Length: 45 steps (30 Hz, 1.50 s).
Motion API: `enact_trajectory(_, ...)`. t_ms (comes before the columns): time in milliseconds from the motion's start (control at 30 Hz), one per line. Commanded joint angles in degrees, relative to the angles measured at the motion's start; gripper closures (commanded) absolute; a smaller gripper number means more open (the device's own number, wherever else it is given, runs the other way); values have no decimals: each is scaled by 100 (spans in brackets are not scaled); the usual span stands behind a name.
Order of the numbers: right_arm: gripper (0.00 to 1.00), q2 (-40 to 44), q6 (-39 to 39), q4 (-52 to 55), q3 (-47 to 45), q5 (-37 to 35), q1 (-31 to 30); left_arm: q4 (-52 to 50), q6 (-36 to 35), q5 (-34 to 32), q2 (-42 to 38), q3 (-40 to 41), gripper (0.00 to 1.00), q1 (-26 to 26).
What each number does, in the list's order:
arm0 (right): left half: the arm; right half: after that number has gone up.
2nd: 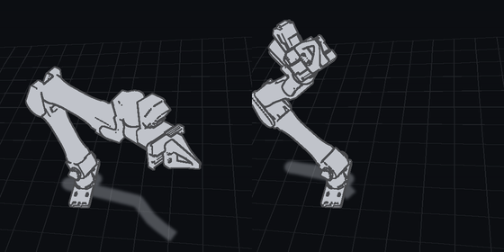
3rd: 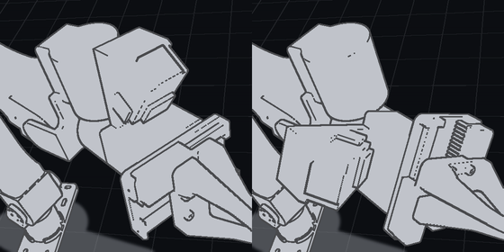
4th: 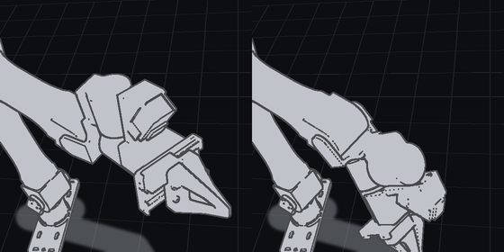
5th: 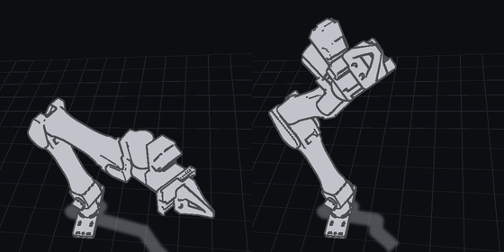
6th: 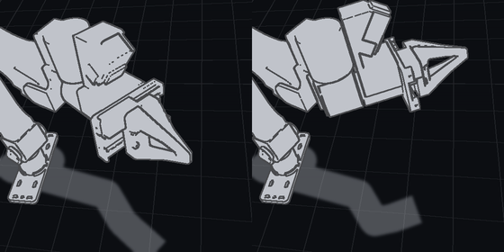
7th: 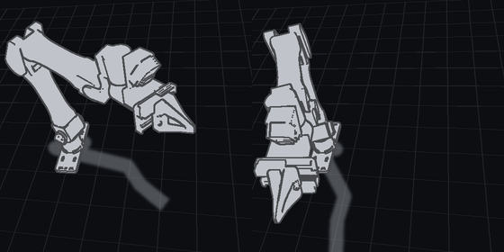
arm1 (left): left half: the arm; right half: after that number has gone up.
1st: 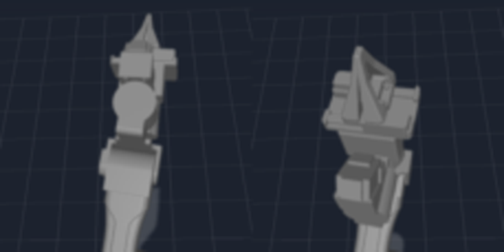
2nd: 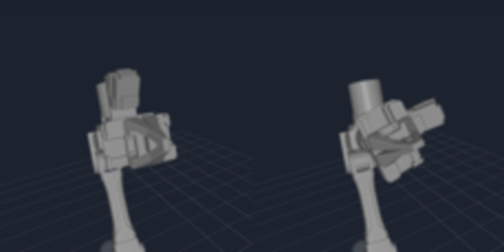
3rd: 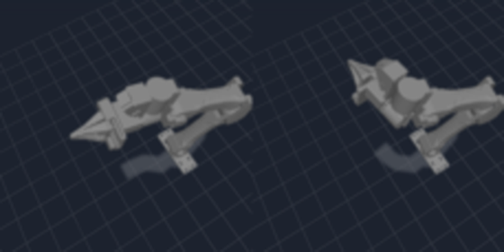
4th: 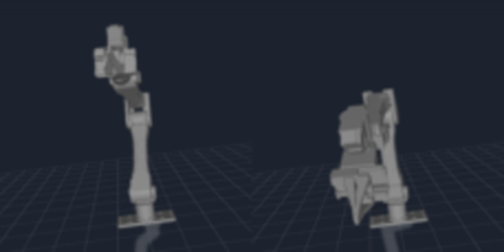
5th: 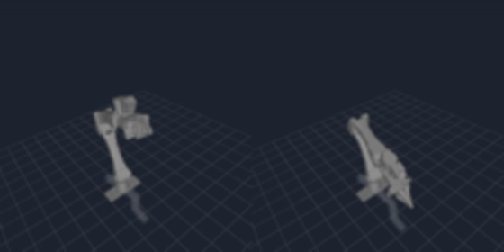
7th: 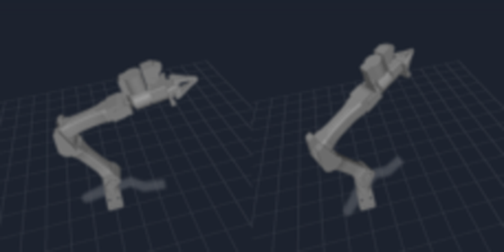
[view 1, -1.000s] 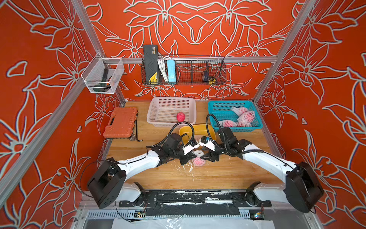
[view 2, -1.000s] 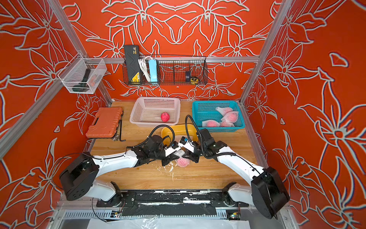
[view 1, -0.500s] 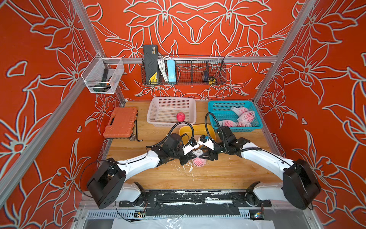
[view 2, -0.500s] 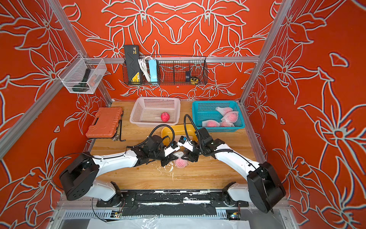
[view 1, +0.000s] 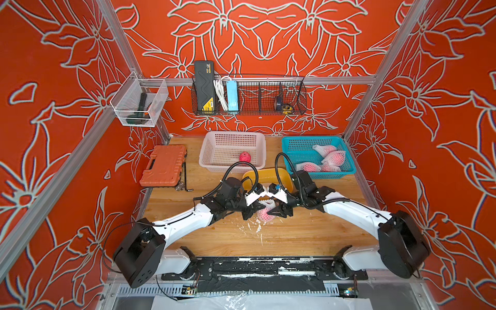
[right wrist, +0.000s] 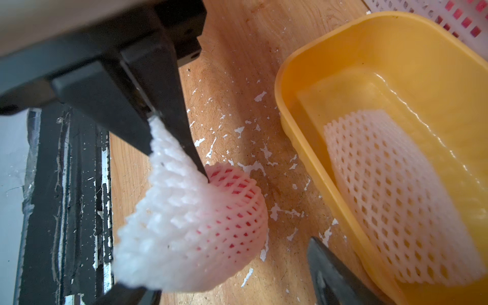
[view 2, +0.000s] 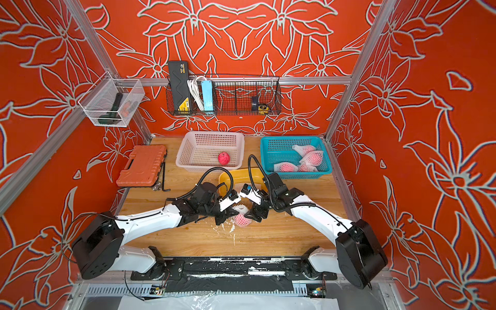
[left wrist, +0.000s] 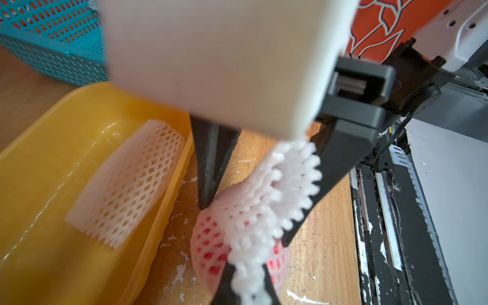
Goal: Remove foam nets from apples
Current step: Remove the foam net from the apple.
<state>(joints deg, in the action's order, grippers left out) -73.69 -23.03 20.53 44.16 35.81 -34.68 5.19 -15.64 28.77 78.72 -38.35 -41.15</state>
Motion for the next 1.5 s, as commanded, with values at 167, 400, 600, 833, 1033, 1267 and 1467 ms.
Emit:
enact_trajectory(167, 23, 222, -351, -311, -290, 506, -67, 275, -29, 369, -243, -13, 94, 140)
enact_trajectory(400, 35, -105, -400, -302, 0, 736, -66, 351, -22, 636, -312, -63, 94, 143)
enact_trajectory(600, 44, -356, -527, -210, 188, 970, -66, 485, 4, 735, -359, -30, 95, 150)
enact_trajectory(833, 42, -419, -633, -266, 201, 1151, -69, 426, -66, 759, -346, -181, 95, 311)
enact_trajectory(1033, 35, -403, -597, -764, 90, 1144, -60, 359, -111, 754, -514, -95, 95, 471)
enact_trajectory(1267, 40, -470, -480, -1122, -9, 1140, -5, 333, -106, 638, -566, -22, 96, 510)
enact_trajectory(1467, 46, -165, -102, -1903, -525, 1050, 47, 348, -64, 724, -533, -7, 96, 520)
